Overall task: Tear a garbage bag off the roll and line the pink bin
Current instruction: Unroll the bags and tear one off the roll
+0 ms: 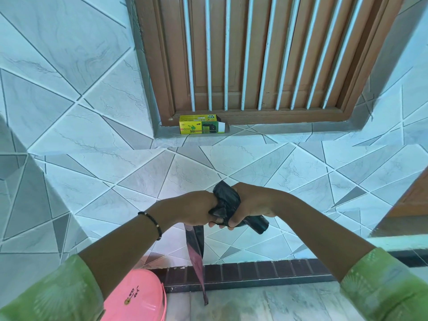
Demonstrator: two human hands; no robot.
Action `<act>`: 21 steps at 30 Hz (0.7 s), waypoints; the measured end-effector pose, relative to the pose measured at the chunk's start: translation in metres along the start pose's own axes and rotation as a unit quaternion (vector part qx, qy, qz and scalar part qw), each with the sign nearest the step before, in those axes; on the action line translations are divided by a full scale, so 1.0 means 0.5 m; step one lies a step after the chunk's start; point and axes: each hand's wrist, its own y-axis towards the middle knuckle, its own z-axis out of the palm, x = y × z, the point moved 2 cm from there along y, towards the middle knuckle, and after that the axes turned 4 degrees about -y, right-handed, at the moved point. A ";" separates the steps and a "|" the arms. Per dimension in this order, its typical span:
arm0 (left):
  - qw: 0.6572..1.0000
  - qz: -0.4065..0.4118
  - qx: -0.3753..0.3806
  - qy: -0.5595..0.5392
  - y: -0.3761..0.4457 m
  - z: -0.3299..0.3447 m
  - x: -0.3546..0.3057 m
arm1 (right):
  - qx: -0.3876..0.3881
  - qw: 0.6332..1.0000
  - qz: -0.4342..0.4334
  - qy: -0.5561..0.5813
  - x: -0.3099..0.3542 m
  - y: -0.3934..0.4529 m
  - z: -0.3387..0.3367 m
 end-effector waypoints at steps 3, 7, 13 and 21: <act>1.000 0.006 0.001 0.030 0.000 0.001 -0.003 | 0.003 1.000 0.006 -0.016 0.000 -0.003 -0.002; 0.999 0.028 0.028 -0.004 -0.010 0.006 -0.005 | -0.019 0.998 0.019 -0.056 -0.007 -0.001 -0.002; 0.991 0.035 0.056 -0.114 -0.018 -0.001 0.013 | -0.020 0.998 0.036 -0.055 -0.017 0.001 -0.003; 0.948 0.007 -0.030 -0.317 -0.014 0.007 0.049 | -0.100 0.990 0.050 0.084 -0.035 -0.002 -0.022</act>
